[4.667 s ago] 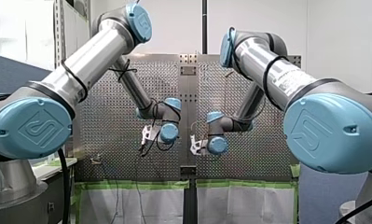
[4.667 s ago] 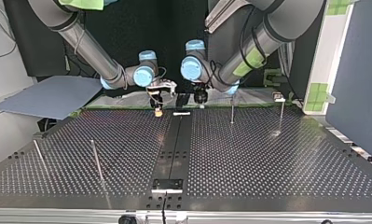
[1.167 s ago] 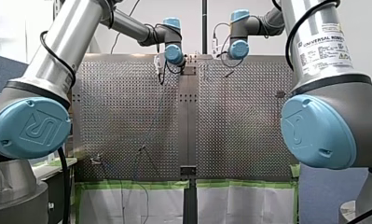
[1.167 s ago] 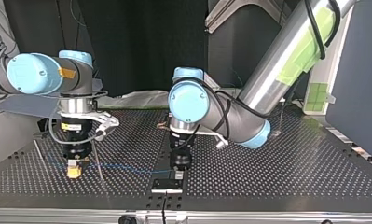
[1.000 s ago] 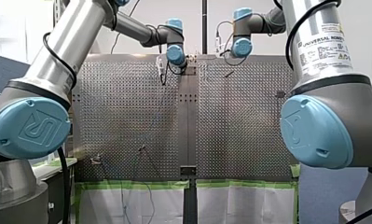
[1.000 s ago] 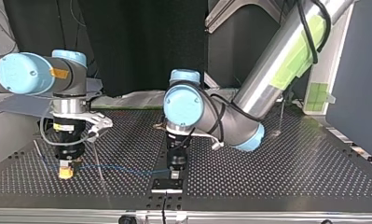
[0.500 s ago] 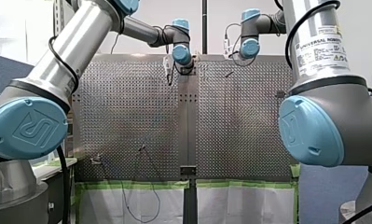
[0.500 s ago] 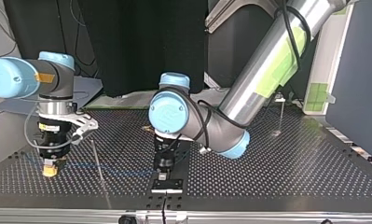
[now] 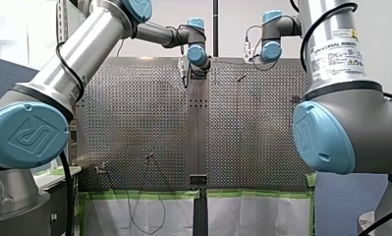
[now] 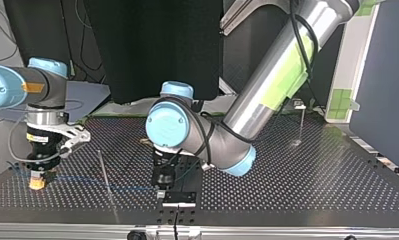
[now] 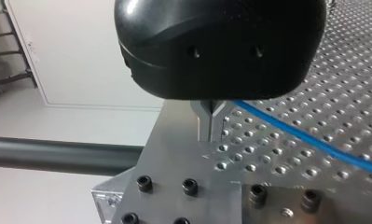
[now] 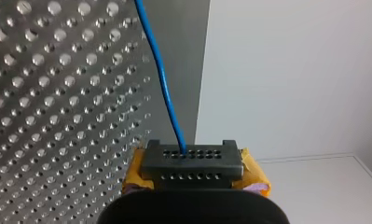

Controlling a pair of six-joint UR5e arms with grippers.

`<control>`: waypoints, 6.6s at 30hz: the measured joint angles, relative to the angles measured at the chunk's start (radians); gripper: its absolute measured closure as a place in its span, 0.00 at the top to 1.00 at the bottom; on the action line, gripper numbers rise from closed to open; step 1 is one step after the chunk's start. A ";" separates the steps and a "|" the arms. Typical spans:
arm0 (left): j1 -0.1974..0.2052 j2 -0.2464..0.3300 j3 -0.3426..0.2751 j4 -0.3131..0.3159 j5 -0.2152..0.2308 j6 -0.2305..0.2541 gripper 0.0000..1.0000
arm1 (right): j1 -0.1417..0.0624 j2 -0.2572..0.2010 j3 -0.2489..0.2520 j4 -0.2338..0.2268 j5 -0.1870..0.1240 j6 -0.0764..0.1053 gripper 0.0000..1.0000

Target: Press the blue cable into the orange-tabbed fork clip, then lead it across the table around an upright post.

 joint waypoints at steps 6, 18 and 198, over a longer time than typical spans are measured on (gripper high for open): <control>-0.003 -0.001 0.003 0.000 0.011 -0.006 0.00 | -0.023 0.006 0.000 0.000 -0.009 0.004 0.00; -0.028 -0.053 0.032 -0.015 0.008 -0.003 0.00 | -0.062 0.022 0.000 0.000 -0.020 0.010 0.00; -0.043 -0.096 -0.028 -0.150 0.159 -0.256 1.00 | -0.197 0.942 0.224 -0.685 -0.065 0.057 0.00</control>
